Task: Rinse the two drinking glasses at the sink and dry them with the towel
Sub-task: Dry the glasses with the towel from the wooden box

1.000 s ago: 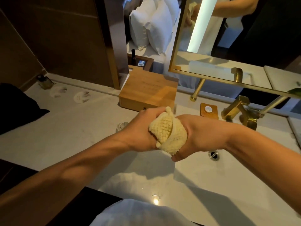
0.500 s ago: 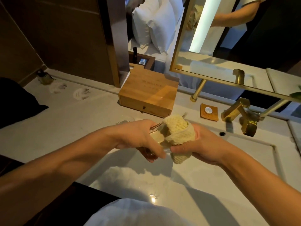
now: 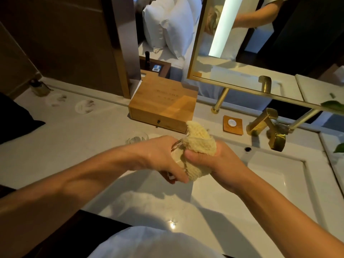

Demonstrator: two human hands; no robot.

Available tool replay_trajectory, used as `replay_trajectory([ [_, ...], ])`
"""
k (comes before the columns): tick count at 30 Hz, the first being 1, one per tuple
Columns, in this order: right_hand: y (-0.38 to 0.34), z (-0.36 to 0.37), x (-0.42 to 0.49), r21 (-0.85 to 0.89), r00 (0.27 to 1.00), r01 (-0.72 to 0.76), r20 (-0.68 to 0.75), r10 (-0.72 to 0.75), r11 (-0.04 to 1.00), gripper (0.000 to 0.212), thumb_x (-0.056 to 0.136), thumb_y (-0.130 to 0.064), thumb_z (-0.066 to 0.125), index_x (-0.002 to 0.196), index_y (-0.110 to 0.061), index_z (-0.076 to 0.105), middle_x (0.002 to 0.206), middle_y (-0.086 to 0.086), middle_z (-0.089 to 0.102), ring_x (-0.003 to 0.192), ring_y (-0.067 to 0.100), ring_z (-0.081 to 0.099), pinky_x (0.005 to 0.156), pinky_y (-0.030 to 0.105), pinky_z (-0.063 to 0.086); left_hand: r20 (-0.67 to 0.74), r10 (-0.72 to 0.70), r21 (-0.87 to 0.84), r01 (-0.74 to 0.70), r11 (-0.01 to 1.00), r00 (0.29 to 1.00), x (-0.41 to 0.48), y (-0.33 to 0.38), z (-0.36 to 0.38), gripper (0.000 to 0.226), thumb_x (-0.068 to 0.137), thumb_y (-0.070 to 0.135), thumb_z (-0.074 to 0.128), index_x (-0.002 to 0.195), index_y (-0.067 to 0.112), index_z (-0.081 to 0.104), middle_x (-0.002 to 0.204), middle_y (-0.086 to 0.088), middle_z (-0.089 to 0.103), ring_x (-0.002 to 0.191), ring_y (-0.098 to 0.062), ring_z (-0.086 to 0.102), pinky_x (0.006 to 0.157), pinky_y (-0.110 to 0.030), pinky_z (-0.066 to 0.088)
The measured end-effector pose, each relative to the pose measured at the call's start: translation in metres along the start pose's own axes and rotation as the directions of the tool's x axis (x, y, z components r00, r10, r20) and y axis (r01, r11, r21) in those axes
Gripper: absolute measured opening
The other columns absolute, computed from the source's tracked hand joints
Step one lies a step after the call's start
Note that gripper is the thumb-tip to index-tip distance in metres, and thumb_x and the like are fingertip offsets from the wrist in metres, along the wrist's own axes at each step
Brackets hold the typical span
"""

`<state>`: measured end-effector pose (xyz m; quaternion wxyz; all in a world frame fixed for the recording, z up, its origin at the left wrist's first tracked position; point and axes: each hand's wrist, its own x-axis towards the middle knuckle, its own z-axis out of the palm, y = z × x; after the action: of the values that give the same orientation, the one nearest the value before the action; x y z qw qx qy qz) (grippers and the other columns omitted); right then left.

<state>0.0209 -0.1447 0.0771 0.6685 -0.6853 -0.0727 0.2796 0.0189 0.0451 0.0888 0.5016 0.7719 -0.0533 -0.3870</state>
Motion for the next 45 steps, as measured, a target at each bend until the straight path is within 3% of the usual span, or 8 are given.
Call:
replay_trajectory([
  [9, 0.012, 0.018, 0.001, 0.062, 0.963, 0.003, -0.269, 0.013, 0.998, 0.036, 0.071, -0.040, 0.077, 0.100, -0.017, 0.077, 0.098, 0.005, 0.079, 0.094, 0.023, 0.075, 0.087, 0.040, 0.060, -0.435, 0.408, 0.599, -0.080, 0.796, 0.802, 0.024, -0.024, 0.034, 0.055, 0.073, 0.030, 0.076, 0.120, 0.029, 0.048, 0.110, 0.007, 0.061, 0.097, -0.018, 0.063, 0.085, -0.037, 0.057],
  [14, 0.014, 0.001, -0.012, -0.069, 0.995, -0.007, -0.103, 0.000, 0.998, 0.027, 0.078, -0.037, 0.078, 0.096, -0.017, 0.078, 0.098, 0.009, 0.078, 0.092, 0.027, 0.073, 0.082, 0.039, 0.057, 0.044, -0.107, -0.176, 0.113, 0.978, 0.993, 0.006, -0.006, 0.013, 0.043, 0.072, -0.004, 0.082, 0.111, 0.004, 0.067, 0.103, -0.014, 0.073, 0.087, -0.022, 0.072, 0.075, -0.034, 0.062],
  [21, 0.010, 0.007, 0.000, 0.450, 0.954, -0.275, 0.017, 0.300, 0.850, 0.031, 0.085, -0.037, 0.065, 0.101, -0.011, 0.073, 0.095, 0.012, 0.076, 0.088, 0.024, 0.074, 0.080, 0.040, 0.056, -0.358, 0.568, 0.779, -0.099, 0.619, 0.741, 0.025, -0.040, 0.043, 0.040, 0.076, 0.013, 0.071, 0.110, 0.015, 0.052, 0.105, -0.006, 0.057, 0.092, -0.025, 0.057, 0.079, -0.041, 0.052],
  [28, 0.021, 0.011, -0.002, -0.116, 1.000, 0.014, 0.015, -0.012, 0.993, 0.022, 0.082, -0.044, 0.070, 0.085, -0.024, 0.078, 0.085, -0.003, 0.077, 0.081, 0.011, 0.071, 0.072, 0.020, 0.053, 0.112, -0.068, -0.225, 0.092, 0.970, 0.991, 0.010, -0.025, -0.004, 0.030, 0.076, -0.013, 0.075, 0.095, 0.009, 0.069, 0.086, -0.006, 0.072, 0.079, -0.019, 0.070, 0.065, -0.025, 0.058],
  [32, 0.020, 0.025, 0.012, 0.191, 0.967, -0.113, -0.204, 0.152, 0.975, 0.025, 0.087, -0.040, 0.072, 0.093, -0.016, 0.074, 0.084, 0.002, 0.077, 0.082, 0.019, 0.072, 0.070, 0.030, 0.054, -0.492, 0.300, 0.567, 0.040, 0.823, 0.817, 0.029, -0.051, 0.039, 0.040, 0.076, 0.018, 0.077, 0.108, 0.017, 0.054, 0.101, -0.001, 0.064, 0.088, -0.023, 0.064, 0.076, -0.038, 0.056],
  [35, 0.018, 0.026, 0.014, 0.336, 0.935, -0.277, -0.123, 0.333, 0.900, 0.027, 0.091, -0.040, 0.067, 0.102, -0.016, 0.072, 0.087, 0.005, 0.077, 0.081, 0.020, 0.073, 0.072, 0.034, 0.054, -0.431, 0.544, 0.681, -0.136, 0.720, 0.720, 0.028, -0.066, 0.038, 0.048, 0.074, 0.022, 0.077, 0.113, 0.018, 0.050, 0.103, -0.002, 0.060, 0.087, -0.023, 0.062, 0.074, -0.041, 0.055],
  [42, 0.025, 0.015, 0.002, -0.037, 1.000, 0.025, 0.001, -0.025, 0.999, 0.020, 0.085, -0.041, 0.070, 0.085, -0.023, 0.078, 0.084, 0.000, 0.076, 0.082, 0.017, 0.072, 0.075, 0.028, 0.055, 0.201, -0.080, -0.300, 0.139, 0.944, 0.976, 0.015, -0.027, -0.001, 0.020, 0.075, -0.010, 0.075, 0.087, 0.006, 0.072, 0.078, -0.010, 0.072, 0.067, -0.020, 0.070, 0.064, -0.032, 0.059],
  [45, 0.031, 0.020, 0.007, 0.052, 0.979, -0.049, -0.198, 0.058, 0.997, 0.029, 0.085, -0.042, 0.070, 0.094, -0.015, 0.075, 0.085, 0.001, 0.077, 0.086, 0.020, 0.073, 0.075, 0.030, 0.055, -0.271, 0.074, 0.429, 0.052, 0.902, 0.960, 0.031, -0.036, 0.031, 0.030, 0.079, 0.019, 0.076, 0.106, 0.015, 0.063, 0.091, -0.001, 0.066, 0.077, -0.019, 0.065, 0.074, -0.035, 0.057],
])
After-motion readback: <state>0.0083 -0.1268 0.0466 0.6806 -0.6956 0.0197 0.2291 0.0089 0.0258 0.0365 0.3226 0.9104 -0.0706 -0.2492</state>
